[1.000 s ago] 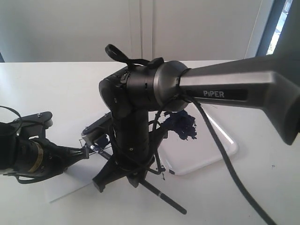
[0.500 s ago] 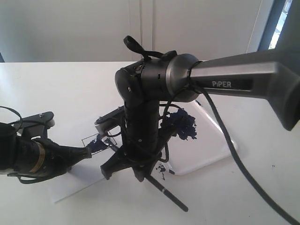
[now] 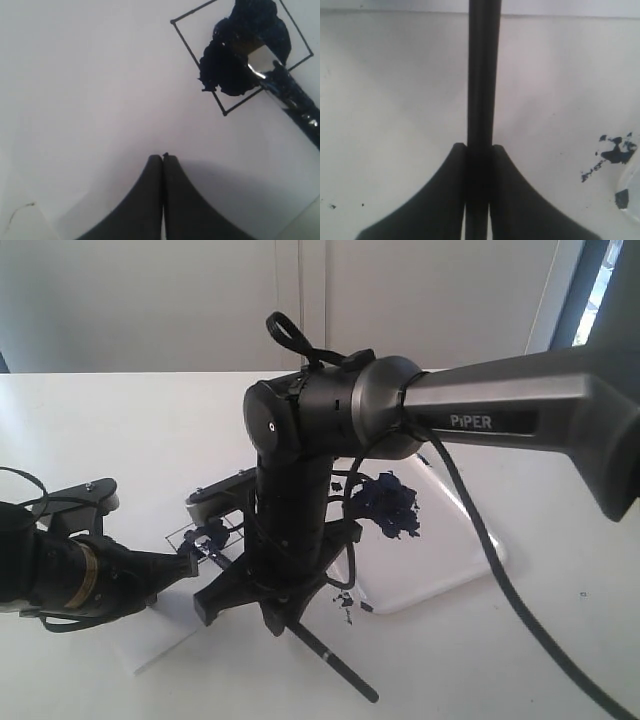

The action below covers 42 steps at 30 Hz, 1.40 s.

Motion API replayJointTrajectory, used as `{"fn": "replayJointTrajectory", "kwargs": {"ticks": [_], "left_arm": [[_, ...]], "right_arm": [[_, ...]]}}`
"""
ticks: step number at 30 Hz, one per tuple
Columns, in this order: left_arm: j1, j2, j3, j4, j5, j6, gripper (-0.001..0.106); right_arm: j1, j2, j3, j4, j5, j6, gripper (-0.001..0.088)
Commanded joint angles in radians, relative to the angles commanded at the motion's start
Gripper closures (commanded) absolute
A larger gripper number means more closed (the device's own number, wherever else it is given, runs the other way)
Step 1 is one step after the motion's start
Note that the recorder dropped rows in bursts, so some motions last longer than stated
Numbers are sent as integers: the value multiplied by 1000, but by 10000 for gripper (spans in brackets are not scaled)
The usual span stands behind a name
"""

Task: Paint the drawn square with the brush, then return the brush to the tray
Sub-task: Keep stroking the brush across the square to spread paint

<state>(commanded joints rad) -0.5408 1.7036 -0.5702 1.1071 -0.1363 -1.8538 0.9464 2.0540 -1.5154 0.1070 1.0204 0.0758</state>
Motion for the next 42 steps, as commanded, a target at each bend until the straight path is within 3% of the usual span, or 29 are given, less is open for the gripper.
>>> {"fn": "replayJointTrajectory", "kwargs": {"ticks": [7, 15, 28, 35, 42], "left_arm": [[0, 0, 11, 2, 6, -8, 1053], [0, 0, 11, 2, 1, -12, 1053], [0, 0, 11, 2, -10, -15, 1053], [0, 0, 11, 2, -25, -15, 1053], [0, 0, 23, 7, -17, -15, 1053]], "right_arm": [[0, 0, 0, -46, -6, 33, 868], [0, 5, 0, 123, -6, -51, 868], [19, 24, 0, 127, 49, -76, 868], [31, 24, 0, 97, -7, -49, 868], [-22, 32, -11, 77, -18, -9, 868]]}}
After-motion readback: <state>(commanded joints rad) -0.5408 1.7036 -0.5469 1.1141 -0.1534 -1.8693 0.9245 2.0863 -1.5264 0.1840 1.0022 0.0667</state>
